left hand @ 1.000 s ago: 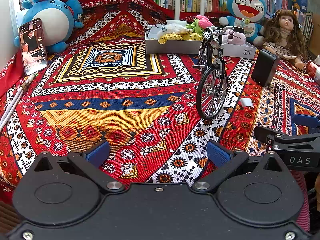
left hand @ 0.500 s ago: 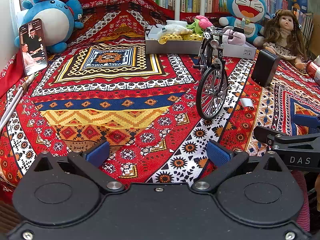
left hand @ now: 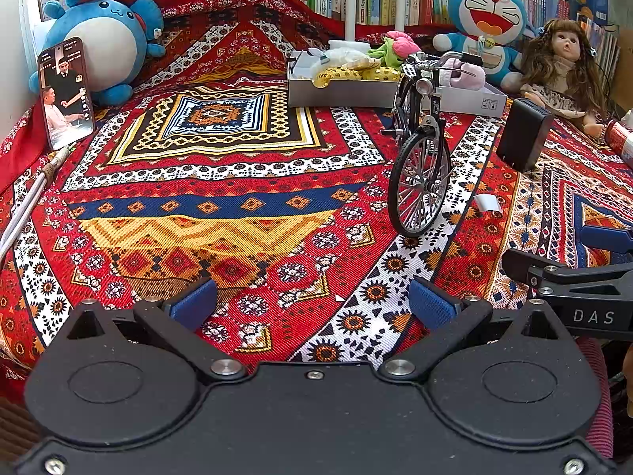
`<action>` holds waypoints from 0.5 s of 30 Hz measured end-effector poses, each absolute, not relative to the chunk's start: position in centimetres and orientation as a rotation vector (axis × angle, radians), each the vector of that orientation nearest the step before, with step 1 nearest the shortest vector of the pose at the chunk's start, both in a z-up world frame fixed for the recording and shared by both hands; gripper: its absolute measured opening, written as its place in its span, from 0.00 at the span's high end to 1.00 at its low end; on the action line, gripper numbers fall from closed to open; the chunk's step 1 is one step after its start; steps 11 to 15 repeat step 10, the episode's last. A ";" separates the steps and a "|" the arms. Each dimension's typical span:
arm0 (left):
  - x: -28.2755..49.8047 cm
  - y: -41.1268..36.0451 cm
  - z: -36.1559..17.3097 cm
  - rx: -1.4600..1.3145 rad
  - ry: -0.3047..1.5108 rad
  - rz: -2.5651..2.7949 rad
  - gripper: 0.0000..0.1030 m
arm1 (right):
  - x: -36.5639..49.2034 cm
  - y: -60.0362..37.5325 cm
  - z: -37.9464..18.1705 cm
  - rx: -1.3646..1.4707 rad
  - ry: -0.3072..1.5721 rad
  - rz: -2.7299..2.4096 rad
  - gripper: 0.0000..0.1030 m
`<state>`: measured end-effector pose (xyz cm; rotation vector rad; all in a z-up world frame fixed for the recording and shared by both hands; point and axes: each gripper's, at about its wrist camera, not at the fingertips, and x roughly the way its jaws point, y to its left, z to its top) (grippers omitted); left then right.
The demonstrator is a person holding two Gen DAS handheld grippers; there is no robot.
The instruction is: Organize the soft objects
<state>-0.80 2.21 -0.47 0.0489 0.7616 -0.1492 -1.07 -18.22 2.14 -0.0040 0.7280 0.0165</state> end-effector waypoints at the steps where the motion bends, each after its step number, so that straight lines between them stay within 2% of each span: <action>1: -0.8 2.2 -0.5 0.049 0.762 -0.149 0.00 | -1.1 -18.2 2.1 -0.004 0.728 0.016 0.00; 15: -0.8 2.3 -0.5 0.049 0.761 -0.149 0.00 | -1.1 -18.2 2.1 -0.004 0.728 0.016 0.00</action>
